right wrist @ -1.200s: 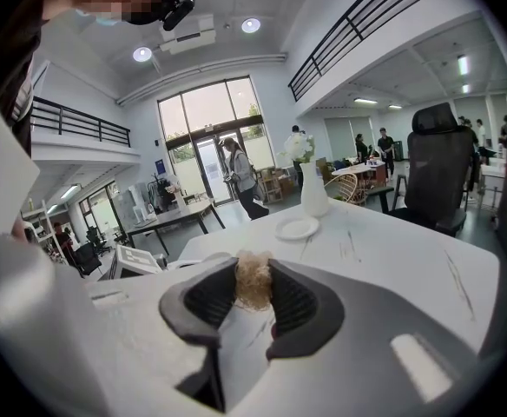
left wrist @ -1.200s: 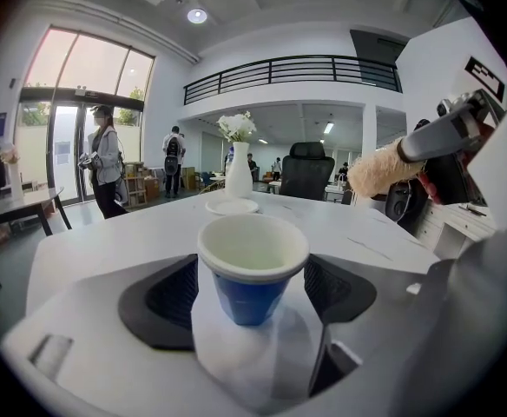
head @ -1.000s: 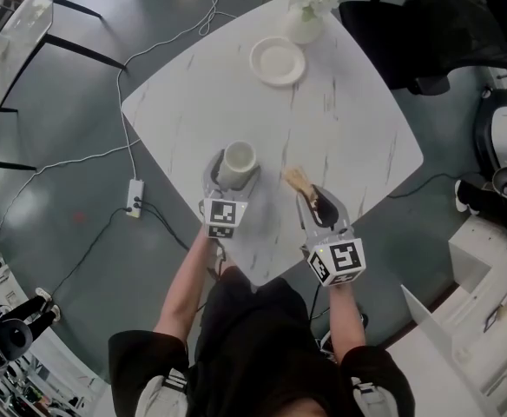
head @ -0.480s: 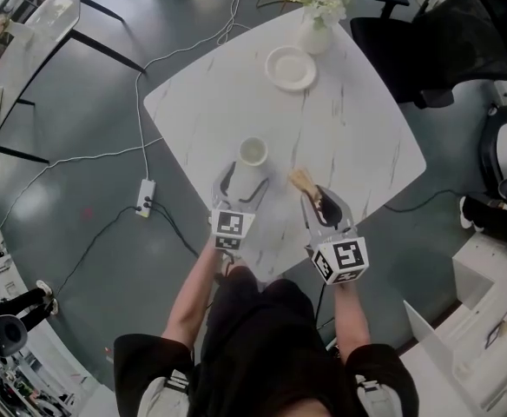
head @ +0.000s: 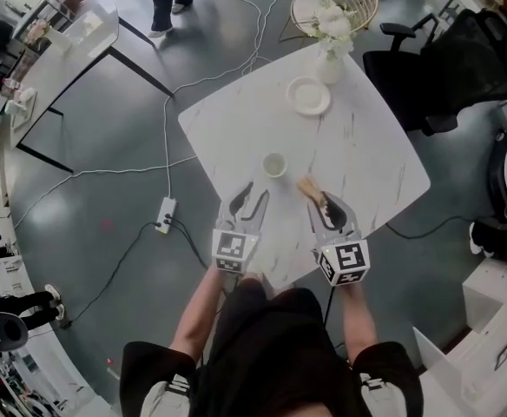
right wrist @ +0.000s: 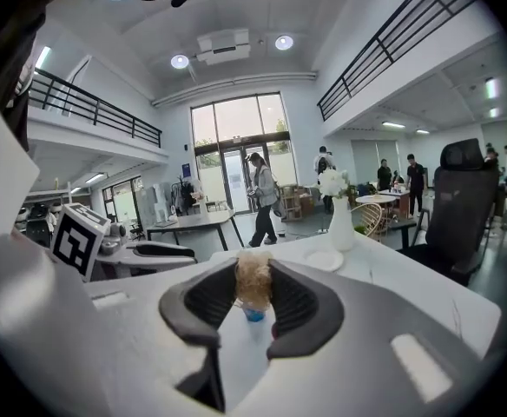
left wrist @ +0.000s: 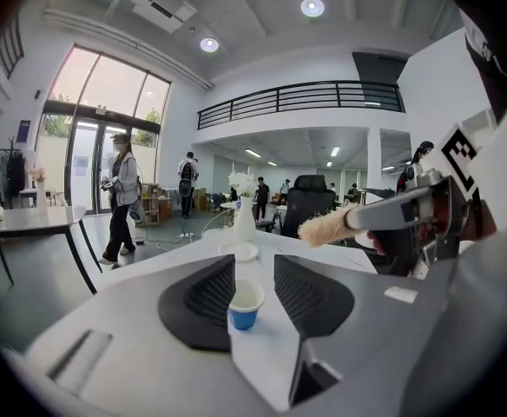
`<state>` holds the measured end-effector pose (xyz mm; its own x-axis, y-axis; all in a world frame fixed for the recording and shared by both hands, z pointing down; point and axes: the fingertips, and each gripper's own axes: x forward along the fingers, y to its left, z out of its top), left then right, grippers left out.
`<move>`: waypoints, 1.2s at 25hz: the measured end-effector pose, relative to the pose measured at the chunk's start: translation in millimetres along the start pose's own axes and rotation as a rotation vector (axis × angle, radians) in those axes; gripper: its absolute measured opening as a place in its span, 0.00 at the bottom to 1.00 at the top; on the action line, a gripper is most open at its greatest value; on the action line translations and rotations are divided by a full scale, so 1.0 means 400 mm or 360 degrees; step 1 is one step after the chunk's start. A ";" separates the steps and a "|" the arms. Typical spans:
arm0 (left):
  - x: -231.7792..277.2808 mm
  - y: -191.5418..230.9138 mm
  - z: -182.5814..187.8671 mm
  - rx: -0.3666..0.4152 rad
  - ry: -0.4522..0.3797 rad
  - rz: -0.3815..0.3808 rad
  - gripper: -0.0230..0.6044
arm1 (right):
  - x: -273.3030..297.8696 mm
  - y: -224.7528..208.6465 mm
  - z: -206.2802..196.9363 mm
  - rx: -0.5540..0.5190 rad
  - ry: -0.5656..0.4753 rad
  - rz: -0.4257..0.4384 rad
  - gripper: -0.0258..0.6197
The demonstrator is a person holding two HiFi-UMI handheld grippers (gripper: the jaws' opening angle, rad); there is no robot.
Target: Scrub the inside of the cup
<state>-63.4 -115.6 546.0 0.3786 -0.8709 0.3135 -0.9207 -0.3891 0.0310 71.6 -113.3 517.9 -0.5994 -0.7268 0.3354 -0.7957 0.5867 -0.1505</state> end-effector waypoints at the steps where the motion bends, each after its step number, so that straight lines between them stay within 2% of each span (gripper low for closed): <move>1: -0.015 0.003 0.020 0.0014 -0.0025 0.0004 0.26 | -0.003 0.007 0.011 -0.0013 -0.0012 -0.0004 0.21; 5: -0.077 0.021 0.082 0.0061 -0.0105 0.0034 0.21 | -0.024 0.044 0.063 -0.0055 -0.0079 -0.0029 0.21; 12: -0.194 0.040 0.162 0.0101 -0.0191 0.0001 0.14 | -0.076 0.130 0.132 -0.0125 -0.0187 -0.0083 0.21; 16: -0.260 0.047 0.182 0.0106 -0.0250 -0.0021 0.13 | -0.113 0.196 0.139 -0.0150 -0.0239 -0.0114 0.21; 21: -0.323 0.041 0.202 0.0136 -0.0326 -0.0038 0.07 | -0.156 0.256 0.131 -0.0166 -0.0279 -0.0153 0.21; 30: -0.397 0.032 0.190 0.0155 -0.0327 -0.0070 0.05 | -0.223 0.311 0.132 -0.0151 -0.0323 -0.0201 0.21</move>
<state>-127.9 -5.0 424.5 0.4389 -0.8913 0.1139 -0.8930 -0.4467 -0.0545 21.6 5.6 420.3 -0.5089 -0.8475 0.1510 -0.8592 0.5109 -0.0283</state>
